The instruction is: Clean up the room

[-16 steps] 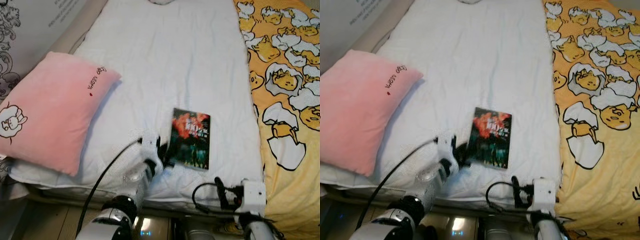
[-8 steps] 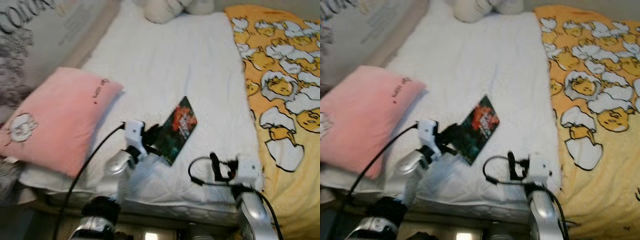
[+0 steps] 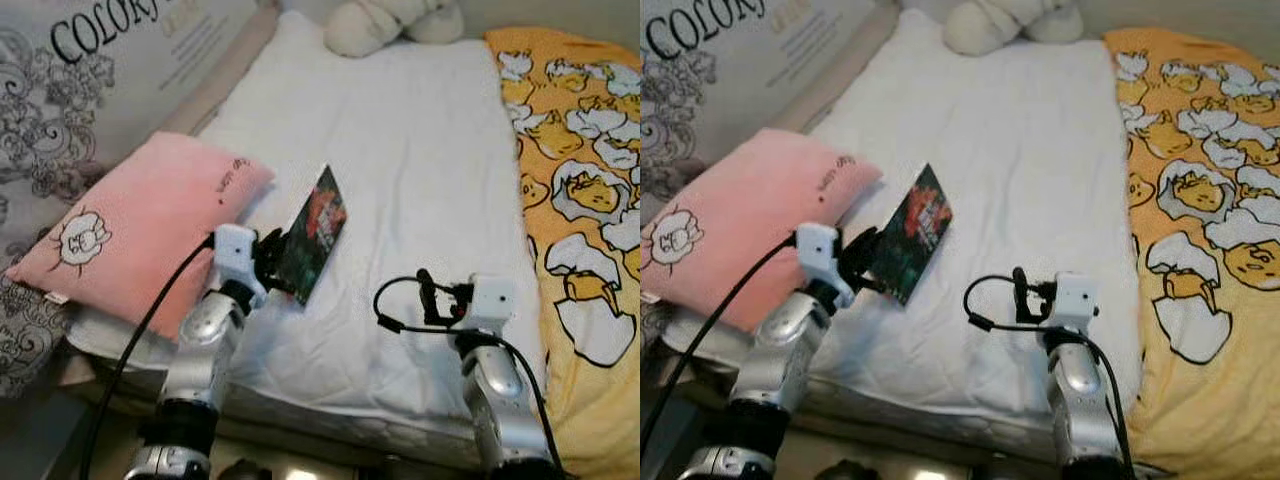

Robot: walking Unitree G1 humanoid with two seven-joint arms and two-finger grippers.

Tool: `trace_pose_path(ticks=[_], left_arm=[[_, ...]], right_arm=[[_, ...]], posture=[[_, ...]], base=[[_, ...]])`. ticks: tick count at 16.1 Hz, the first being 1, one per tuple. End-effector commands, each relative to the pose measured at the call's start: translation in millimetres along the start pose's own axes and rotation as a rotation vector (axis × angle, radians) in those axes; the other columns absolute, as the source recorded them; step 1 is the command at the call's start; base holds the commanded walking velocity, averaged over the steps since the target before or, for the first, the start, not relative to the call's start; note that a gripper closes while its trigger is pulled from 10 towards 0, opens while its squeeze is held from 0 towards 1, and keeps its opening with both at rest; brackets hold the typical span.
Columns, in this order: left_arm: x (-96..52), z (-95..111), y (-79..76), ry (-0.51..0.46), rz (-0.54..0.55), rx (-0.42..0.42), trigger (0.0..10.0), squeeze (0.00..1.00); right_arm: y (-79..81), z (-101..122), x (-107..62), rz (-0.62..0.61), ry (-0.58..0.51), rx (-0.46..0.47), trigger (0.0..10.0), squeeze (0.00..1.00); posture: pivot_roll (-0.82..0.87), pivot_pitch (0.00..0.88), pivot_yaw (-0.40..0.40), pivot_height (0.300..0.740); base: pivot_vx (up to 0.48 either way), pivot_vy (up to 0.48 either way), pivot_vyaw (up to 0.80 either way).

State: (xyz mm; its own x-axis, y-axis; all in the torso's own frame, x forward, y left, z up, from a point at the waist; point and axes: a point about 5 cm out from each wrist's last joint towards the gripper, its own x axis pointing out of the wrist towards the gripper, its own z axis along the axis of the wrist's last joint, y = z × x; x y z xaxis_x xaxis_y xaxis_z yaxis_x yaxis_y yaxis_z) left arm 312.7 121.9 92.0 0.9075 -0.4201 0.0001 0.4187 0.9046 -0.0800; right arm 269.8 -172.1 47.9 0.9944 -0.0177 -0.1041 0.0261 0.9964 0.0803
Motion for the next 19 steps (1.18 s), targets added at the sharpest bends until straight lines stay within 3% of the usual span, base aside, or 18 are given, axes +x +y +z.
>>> trace_pose_path(ticks=[1,4,9,11,14,19], left_arm=[[8.5,11,-3.6,-0.032,-0.019,0.031,10.0,0.00],[19.8,16,-1.0,-0.017,-0.038,0.098,10.0,0.00],[23.3,19,-7.3,-0.030,-0.079,0.090,10.0,0.00],[25.1,14,-15.9,-0.008,-0.076,0.133,10.0,0.00],[26.6,13,-26.0,-0.008,-0.111,0.132,10.0,0.00],[27.6,9,-30.0,0.004,-0.105,0.146,10.0,0.00]], right_arm=[[-0.8,-1,0.8,-0.009,-0.004,0.005,10.0,0.00],[1.6,-3,1.9,-0.012,-0.006,0.007,10.0,0.00],[1.2,-5,-3.5,-0.018,-0.017,0.006,10.0,0.00],[-2.0,-8,-7.5,-0.039,-0.011,0.010,10.0,0.00],[-3.3,-9,-9.2,-0.044,-0.012,0.010,10.0,0.00],[-5.3,-10,-9.8,-0.057,-0.005,0.008,10.0,0.00]], posture=[[0.06,0.000,-0.002,0.740],[0.05,0.000,0.000,0.740],[0.03,0.000,0.013,0.740],[0.03,0.000,0.015,0.740],[0.03,0.000,0.016,0.740],[0.02,0.000,0.016,0.740]], base=[[0.000,0.000,0.00],[0.000,0.320,0.00],[0.000,0.480,0.00],[0.000,0.000,0.00],[0.000,0.000,0.00],[-0.247,0.000,0.00]])
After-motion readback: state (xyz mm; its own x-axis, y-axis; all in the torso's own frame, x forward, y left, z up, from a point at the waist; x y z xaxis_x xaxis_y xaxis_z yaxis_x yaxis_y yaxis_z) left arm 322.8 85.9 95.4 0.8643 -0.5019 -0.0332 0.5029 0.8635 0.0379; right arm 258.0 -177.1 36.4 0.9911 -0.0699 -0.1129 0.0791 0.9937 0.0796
